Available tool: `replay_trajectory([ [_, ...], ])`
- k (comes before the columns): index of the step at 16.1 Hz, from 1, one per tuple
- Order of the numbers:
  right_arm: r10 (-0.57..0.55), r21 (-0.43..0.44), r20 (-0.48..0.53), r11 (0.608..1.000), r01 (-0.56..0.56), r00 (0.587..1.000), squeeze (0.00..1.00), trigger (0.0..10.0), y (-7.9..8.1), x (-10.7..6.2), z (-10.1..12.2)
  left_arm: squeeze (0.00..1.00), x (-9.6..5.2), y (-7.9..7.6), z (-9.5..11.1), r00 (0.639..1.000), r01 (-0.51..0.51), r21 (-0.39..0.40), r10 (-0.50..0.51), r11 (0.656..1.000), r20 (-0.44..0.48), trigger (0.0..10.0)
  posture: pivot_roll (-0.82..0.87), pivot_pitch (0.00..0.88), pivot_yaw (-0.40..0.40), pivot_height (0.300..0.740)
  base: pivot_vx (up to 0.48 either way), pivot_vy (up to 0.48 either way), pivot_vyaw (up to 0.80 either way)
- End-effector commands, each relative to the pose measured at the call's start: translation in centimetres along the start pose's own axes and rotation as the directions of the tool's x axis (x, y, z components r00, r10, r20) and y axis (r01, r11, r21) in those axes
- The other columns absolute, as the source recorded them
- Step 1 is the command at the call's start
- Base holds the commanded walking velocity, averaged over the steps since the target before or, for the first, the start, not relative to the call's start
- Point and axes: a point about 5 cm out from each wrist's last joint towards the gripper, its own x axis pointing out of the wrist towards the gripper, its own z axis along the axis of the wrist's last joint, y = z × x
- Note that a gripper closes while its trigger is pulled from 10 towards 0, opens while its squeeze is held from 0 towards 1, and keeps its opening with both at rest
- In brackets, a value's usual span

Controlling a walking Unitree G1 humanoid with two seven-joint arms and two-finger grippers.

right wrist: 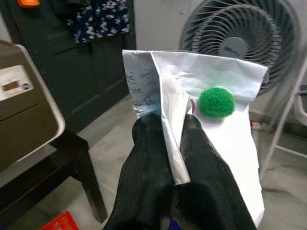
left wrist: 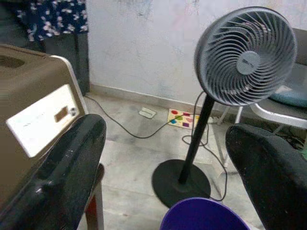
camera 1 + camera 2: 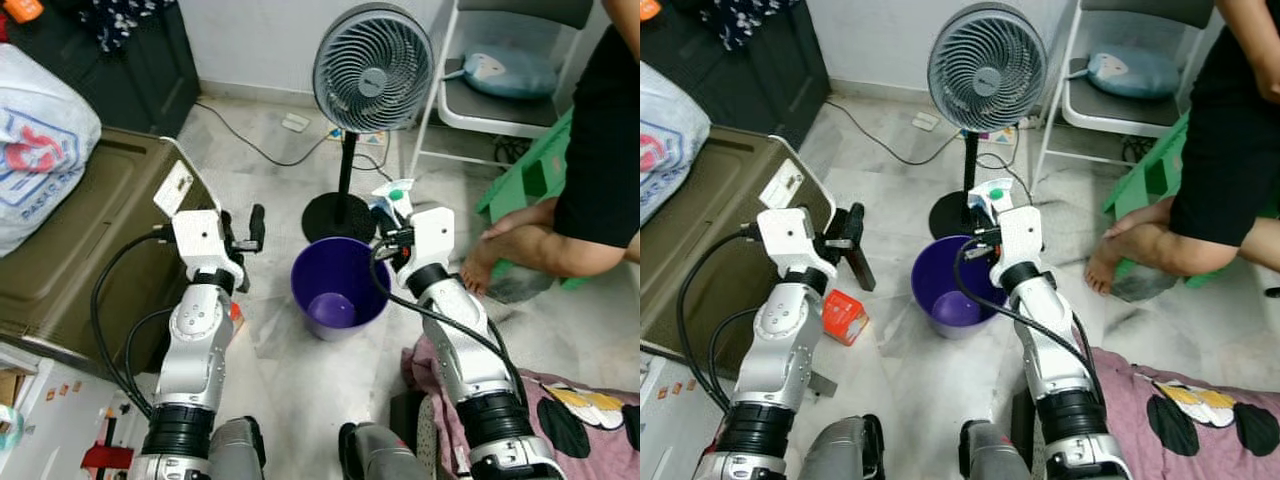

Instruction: Clean up the room

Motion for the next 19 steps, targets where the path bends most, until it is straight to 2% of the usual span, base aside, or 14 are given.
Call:
replay_trajectory([
  [1,0.004,0.005,0.006,1.0,-0.004,1.0,0.0,10.0,0.09,0.01,0.12,0.0,-0.07,0.07,0.18,1.0,0.007,-0.003,-0.007,1.0,0.015,10.0,-0.02,0.161,-0.023,0.74,0.277,0.0,0.0],
  [16,0.0,0.007,0.009,1.0,0.0,1.0,0.0,10.0,0.08,0.1,0.17,0.0,-0.02,0.09,0.26,1.0,0.012,-0.006,-0.012,1.0,0.018,10.0,-0.02,0.165,-0.02,0.74,0.332,0.0,0.0],
  [19,0.0,0.006,0.009,1.0,0.0,1.0,0.0,10.0,0.1,0.09,0.18,0.0,0.05,0.26,0.02,1.0,-0.011,0.007,0.011,1.0,-0.001,10.0,-0.02,0.165,-0.02,0.74,0.082,0.0,0.0],
])
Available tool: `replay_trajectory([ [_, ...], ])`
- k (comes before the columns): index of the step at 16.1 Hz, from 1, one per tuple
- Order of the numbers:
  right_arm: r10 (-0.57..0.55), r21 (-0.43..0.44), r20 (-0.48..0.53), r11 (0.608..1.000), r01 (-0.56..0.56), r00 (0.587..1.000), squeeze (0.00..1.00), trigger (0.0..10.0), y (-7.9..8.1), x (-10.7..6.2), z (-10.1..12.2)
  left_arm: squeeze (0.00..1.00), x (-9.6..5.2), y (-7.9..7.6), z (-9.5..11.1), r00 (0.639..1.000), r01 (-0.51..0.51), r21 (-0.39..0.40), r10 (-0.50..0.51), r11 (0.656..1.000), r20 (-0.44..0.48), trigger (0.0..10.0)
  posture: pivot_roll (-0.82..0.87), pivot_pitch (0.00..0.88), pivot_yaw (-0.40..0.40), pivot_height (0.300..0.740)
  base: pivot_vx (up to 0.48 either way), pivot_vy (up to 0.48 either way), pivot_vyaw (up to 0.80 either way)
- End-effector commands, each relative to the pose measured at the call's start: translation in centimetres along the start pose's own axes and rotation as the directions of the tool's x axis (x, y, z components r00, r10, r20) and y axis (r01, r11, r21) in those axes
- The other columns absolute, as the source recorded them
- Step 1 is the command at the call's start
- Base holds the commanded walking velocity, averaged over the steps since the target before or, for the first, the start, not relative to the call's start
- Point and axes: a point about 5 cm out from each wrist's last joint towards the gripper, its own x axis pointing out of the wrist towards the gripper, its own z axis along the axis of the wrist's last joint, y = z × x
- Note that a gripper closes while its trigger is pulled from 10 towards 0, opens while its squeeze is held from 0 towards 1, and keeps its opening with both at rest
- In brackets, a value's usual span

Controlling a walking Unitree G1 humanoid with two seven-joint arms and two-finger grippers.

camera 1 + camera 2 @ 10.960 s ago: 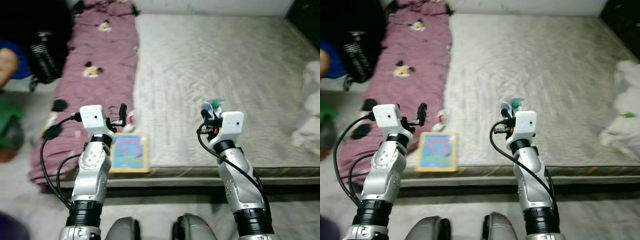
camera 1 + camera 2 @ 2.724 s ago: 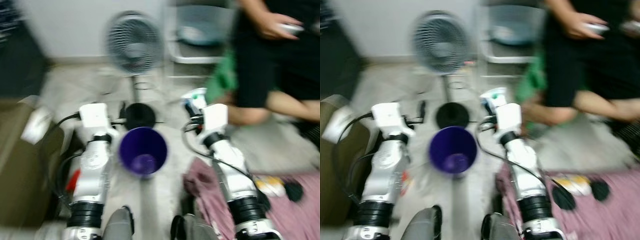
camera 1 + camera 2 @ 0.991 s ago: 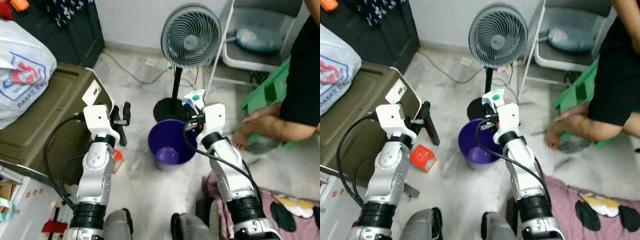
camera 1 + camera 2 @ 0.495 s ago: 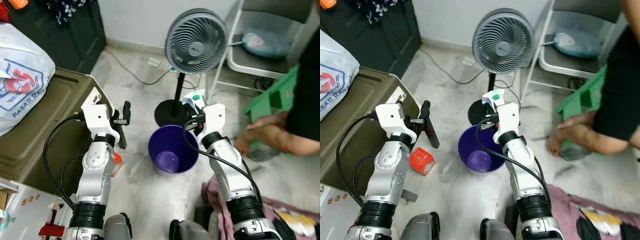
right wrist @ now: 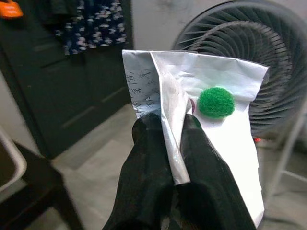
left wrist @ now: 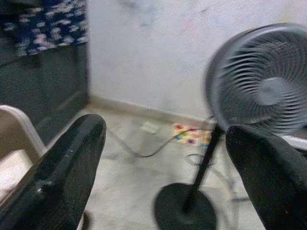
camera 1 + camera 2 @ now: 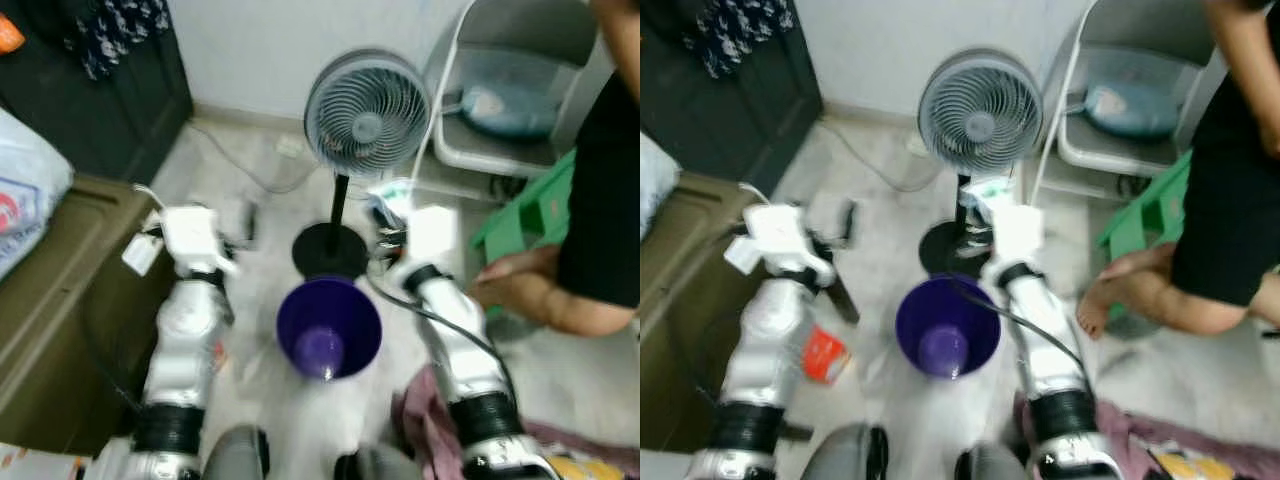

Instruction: Clean up the room

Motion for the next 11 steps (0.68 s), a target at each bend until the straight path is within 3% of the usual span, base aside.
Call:
replay_trajectory([
  [1,-0.025,-0.012,-0.004,1.0,0.025,1.0,0.0,10.0,-1.0,-0.4,-0.1,0.0,-0.1,-0.8,-0.3,1.0,0.011,-0.006,-0.011,1.0,-0.013,10.0,-0.03,0.164,-0.013,0.74,0.0,0.0,0.0],
  [3,-0.04,-0.011,0.003,0.999,0.04,0.999,0.0,10.0,-1.1,-0.6,0.1,0.0,0.2,-1.1,-0.3,0.999,0.031,-0.014,-0.032,0.999,-0.019,10.0,-0.04,0.162,-0.003,0.74,0.0,0.0,0.0],
  [6,-0.145,-0.028,-0.022,0.989,0.144,0.989,0.0,10.0,-2.3,-0.9,-0.3,0.0,0.2,-1.3,-0.1,0.996,0.085,0.018,-0.085,0.996,-0.011,10.0,-0.03,0.163,-0.003,0.74,0.0,0.0,0.0],
  [8,-0.257,-0.04,-0.08,0.966,0.255,0.963,0.0,10.0,-3.4,-1.4,-1.0,0.0,-0.4,-1.0,-0.2,0.993,0.116,0.054,-0.115,0.992,-0.017,10.0,-0.01,0.176,-0.001,0.74,0.0,0.0,0.0],
  [11,-0.394,-0.003,-0.2,0.916,0.402,0.897,0.0,10.0,-4.2,-3.0,-3.0,0.0,-2.6,1.1,-0.8,0.982,0.182,0.109,-0.175,0.977,-0.073,10.0,0.01,0.202,0.012,0.74,0.0,0.0,0.0],
])
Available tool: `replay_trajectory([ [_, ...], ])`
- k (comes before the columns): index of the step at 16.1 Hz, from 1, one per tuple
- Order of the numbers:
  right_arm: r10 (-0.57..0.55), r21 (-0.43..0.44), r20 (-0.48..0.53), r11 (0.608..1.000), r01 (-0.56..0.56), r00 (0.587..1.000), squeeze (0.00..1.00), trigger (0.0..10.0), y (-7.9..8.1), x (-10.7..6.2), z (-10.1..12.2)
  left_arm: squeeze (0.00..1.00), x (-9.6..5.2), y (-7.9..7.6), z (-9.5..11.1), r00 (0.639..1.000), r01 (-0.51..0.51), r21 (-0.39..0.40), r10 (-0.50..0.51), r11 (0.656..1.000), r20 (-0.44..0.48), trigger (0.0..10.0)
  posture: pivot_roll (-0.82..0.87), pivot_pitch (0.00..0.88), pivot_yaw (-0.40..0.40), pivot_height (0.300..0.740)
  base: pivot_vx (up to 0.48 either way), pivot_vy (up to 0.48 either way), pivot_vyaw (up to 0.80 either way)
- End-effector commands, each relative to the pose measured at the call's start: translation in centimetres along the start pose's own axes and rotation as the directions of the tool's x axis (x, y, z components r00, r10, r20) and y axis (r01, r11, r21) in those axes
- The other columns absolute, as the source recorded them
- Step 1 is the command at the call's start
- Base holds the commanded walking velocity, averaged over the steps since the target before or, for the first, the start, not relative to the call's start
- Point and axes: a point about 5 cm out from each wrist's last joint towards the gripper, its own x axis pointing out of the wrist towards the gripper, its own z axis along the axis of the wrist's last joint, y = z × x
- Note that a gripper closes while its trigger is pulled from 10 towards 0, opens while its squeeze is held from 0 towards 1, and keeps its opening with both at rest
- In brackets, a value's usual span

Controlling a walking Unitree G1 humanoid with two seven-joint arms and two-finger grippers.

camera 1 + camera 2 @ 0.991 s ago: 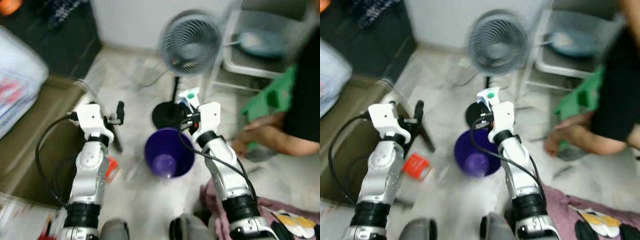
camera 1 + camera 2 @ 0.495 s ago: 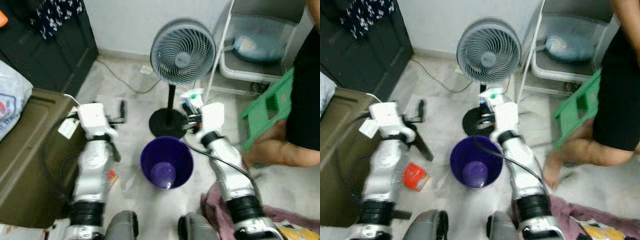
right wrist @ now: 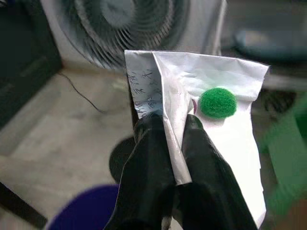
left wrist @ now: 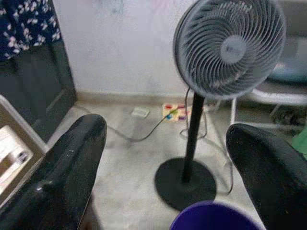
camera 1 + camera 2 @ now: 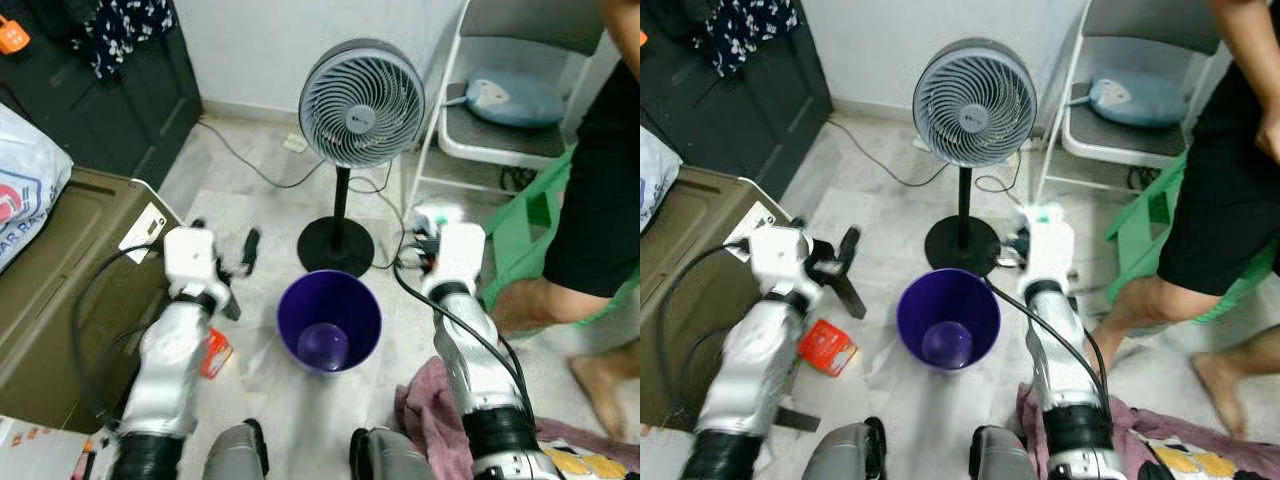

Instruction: Clean up the room

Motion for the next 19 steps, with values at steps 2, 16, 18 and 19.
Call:
replay_trajectory([
  [2,-0.066,0.022,-0.036,0.998,0.067,0.997,0.0,10.0,-0.3,-0.1,-0.4,0.0,-1.1,0.5,0.3,0.998,0.056,0.018,-0.056,0.998,-0.012,10.0,0.03,0.224,0.033,0.74,0.0,0.0,0.0],
  [16,-0.149,0.046,-0.22,0.986,0.163,0.964,0.0,10.0,0.8,2.3,-2.8,0.0,-6.0,1.5,3.3,0.962,0.267,0.154,-0.252,0.951,-0.107,10.0,0.22,0.396,0.162,0.74,0.0,0.0,0.0],
  [18,-0.139,0.035,-0.216,0.988,0.15,0.967,0.0,10.0,2.1,3.3,-2.4,0.0,-6.7,1.8,3.8,0.961,0.265,0.167,-0.245,0.95,-0.13,10.0,0.26,0.412,0.182,0.74,0.0,0.0,0.0],
  [19,-0.135,0.035,-0.215,0.989,0.146,0.967,0.0,10.0,2.4,3.7,-2.1,0.0,-7.2,2.1,4.0,0.961,0.26,0.173,-0.236,0.95,-0.144,10.0,0.27,0.419,0.189,0.74,0.0,0.0,0.0],
])
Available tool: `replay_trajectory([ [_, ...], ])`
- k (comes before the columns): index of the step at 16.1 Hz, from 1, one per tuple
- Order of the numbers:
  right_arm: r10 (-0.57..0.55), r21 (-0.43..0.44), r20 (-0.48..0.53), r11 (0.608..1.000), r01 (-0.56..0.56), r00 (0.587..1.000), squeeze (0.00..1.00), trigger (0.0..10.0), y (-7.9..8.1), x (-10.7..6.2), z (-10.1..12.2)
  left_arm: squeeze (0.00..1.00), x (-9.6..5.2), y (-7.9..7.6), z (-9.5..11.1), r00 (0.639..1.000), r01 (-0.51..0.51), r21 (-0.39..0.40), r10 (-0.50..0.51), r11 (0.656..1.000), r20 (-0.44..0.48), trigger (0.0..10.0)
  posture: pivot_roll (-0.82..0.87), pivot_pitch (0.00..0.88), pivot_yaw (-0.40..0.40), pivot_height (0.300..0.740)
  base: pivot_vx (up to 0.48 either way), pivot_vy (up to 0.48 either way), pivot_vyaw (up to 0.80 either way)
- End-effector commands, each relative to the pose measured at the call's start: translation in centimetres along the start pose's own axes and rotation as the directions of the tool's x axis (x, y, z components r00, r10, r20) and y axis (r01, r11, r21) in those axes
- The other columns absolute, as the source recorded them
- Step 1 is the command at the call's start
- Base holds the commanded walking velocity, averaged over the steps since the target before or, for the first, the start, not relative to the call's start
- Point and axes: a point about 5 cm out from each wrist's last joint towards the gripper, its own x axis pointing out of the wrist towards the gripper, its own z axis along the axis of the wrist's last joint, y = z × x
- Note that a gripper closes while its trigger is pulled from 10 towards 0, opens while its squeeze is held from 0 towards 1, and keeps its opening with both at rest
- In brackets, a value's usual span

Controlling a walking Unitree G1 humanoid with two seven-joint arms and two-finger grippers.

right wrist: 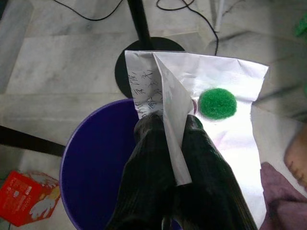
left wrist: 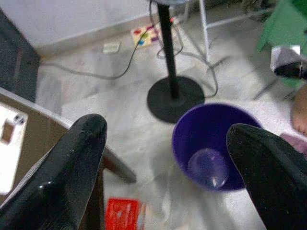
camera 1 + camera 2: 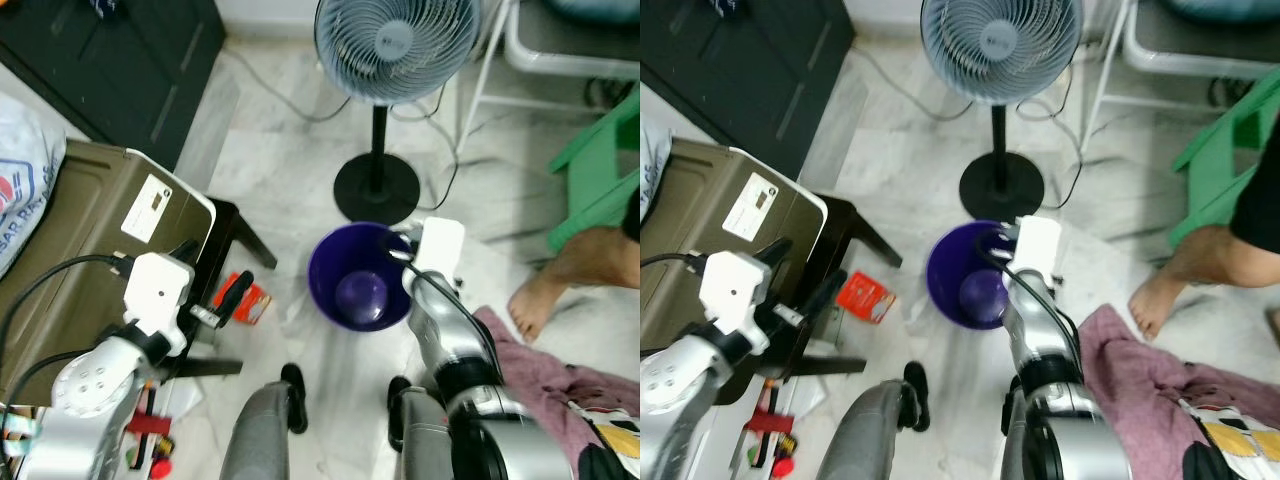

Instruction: Clean up the room

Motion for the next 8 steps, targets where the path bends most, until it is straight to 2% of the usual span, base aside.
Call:
replay_trajectory([
  [1,-0.005,-0.004,-0.036,1.0,0.004,0.999,0.0,10.0,0.4,-0.2,-1.0,0.0,-1.1,0.6,-0.2,0.999,-0.023,0.008,0.023,1.0,-0.036,10.0,0.28,0.425,0.195,0.74,0.0,0.0,0.0],
  [4,0.014,0.009,-0.033,1.0,-0.014,0.999,0.0,10.0,1.7,0.1,-0.6,0.0,-1.9,0.9,-0.2,0.997,-0.028,0.016,0.029,0.999,-0.068,10.0,0.31,0.445,0.212,0.74,0.0,0.0,0.0],
  [5,0.029,0.012,-0.02,1.0,-0.029,0.999,0.0,10.0,2.4,0.1,-0.3,0.0,-2.1,1.0,-0.1,0.997,-0.035,0.019,0.037,0.999,-0.075,10.0,0.31,0.45,0.216,0.74,0.0,0.0,0.0],
  [6,0.072,0.035,0.015,0.997,-0.072,0.997,0.0,10.0,3.7,0.0,0.3,0.0,-2.3,1.2,0.0,0.994,-0.059,0.028,0.061,0.998,-0.092,10.0,0.32,0.455,0.222,0.74,0.0,0.0,0.0],
  [8,0.112,0.044,0.054,0.992,-0.115,0.992,0.0,10.0,4.6,-0.1,1.0,0.0,-2.5,1.3,-0.1,0.992,-0.071,0.033,0.074,0.997,-0.102,10.0,0.32,0.458,0.226,0.74,0.0,0.0,0.0],
])
